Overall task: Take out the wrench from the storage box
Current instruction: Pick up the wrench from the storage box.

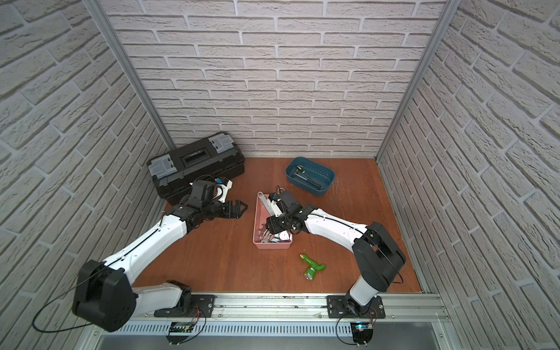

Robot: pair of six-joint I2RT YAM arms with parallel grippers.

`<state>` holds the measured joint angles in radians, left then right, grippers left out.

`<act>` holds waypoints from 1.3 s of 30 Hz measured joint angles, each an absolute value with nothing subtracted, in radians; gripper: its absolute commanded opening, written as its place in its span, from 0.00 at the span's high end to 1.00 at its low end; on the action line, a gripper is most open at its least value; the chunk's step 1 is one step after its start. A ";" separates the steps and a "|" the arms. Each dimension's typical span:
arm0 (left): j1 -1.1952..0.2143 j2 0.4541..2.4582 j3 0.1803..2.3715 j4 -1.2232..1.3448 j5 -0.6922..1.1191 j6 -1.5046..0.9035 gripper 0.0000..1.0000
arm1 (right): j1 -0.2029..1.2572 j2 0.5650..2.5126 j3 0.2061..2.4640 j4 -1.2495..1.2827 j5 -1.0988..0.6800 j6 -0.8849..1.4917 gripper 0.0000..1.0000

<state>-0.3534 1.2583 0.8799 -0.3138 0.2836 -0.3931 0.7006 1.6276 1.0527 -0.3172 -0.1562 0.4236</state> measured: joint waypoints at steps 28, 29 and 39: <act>-0.341 1.240 0.817 -0.269 0.273 -0.415 0.02 | 0.743 1.785 1.093 -0.183 0.045 0.934 0.57; -0.341 1.240 0.815 -0.269 0.274 -0.416 0.02 | 0.744 1.789 1.097 -0.188 0.047 0.947 0.58; -0.338 1.240 0.805 -0.254 0.282 -0.416 0.02 | 0.750 1.835 1.105 -0.190 0.067 1.037 0.76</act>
<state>-0.3378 1.2396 0.8047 -0.2539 0.2825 -0.4164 0.7502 1.8347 1.1053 -0.1902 0.0666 1.0367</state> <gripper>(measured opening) 0.984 0.301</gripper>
